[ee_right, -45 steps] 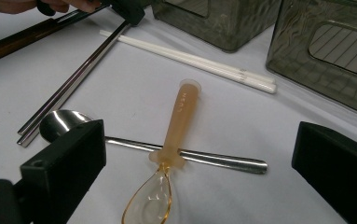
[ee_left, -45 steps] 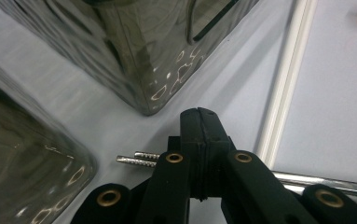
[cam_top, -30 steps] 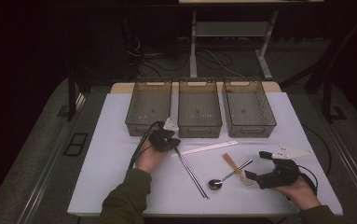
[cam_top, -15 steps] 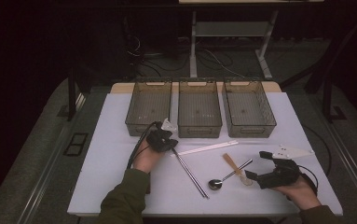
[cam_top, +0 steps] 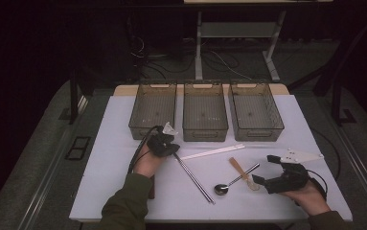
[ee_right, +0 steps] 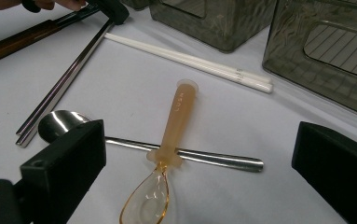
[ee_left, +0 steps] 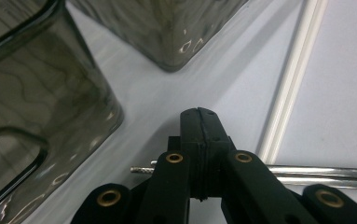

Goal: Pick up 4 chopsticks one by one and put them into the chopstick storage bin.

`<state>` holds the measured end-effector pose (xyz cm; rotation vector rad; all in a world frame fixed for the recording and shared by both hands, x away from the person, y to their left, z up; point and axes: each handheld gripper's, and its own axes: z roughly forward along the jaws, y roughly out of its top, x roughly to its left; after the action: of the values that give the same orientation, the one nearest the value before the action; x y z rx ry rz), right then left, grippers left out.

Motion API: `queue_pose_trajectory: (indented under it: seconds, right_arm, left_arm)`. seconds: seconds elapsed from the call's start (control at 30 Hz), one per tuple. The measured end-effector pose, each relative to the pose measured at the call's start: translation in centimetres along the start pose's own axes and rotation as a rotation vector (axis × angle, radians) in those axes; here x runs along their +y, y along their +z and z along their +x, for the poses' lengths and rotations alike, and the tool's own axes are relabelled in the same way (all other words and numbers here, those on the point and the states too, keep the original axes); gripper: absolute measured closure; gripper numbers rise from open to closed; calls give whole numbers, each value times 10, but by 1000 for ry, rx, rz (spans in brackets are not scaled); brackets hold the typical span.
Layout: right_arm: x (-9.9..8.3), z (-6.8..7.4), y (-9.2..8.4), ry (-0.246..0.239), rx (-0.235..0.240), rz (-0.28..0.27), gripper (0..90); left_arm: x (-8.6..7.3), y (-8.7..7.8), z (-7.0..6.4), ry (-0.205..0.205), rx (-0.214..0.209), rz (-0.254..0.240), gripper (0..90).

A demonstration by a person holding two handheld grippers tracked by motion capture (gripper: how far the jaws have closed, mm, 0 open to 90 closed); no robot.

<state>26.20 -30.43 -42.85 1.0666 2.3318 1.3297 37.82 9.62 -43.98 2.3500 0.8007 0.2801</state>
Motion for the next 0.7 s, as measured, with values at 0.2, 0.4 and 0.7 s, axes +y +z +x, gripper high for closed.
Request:
queue_pose_trajectory:
  seconds: [0.2, 0.4, 0.7]
  right_arm:
    - [0, 0, 0, 1, 0, -1, 28]
    - [0, 0, 0, 3, -1, -1, 28]
    - [0, 0, 0, 4, -1, -1, 28]
  left_arm:
    - [-4, -4, 3, -13, 0, 5, 892]
    - [-9, -9, 5, -16, 13, 14, 892]
    - [-14, -14, 8, -24, 23, 22, 892]
